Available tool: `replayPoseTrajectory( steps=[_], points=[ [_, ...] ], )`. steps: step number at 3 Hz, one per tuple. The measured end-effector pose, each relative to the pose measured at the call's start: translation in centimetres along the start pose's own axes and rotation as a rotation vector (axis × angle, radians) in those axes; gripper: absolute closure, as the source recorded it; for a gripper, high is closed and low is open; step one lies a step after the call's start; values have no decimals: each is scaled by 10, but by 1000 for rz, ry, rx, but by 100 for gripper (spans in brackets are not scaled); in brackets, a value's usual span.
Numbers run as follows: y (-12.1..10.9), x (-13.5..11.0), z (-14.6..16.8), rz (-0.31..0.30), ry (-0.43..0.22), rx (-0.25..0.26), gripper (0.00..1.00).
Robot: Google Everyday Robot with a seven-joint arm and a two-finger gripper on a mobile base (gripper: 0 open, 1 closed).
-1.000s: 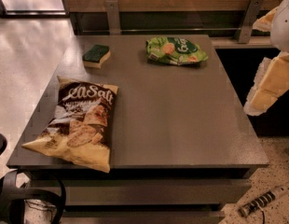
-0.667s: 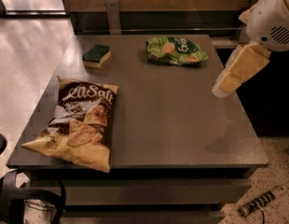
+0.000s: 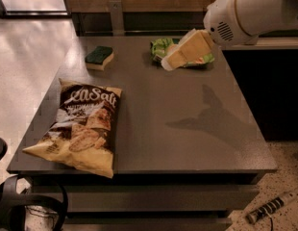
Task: Pick sponge
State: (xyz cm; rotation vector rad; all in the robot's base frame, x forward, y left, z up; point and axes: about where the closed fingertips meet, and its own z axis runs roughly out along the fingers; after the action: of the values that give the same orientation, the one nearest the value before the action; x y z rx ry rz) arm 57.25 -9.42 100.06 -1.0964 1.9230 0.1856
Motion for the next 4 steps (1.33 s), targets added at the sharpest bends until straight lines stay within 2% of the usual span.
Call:
replayPoseTrajectory(
  steps=[1,2,3,4],
  points=[
    [-8,-41,30,12,-89,85,0],
    [-6,-39,28,11,-84,75,0],
    [-4,-57,86,12,-132,55,0],
    [2,-78,161,43,-212,32,0]
  ],
)
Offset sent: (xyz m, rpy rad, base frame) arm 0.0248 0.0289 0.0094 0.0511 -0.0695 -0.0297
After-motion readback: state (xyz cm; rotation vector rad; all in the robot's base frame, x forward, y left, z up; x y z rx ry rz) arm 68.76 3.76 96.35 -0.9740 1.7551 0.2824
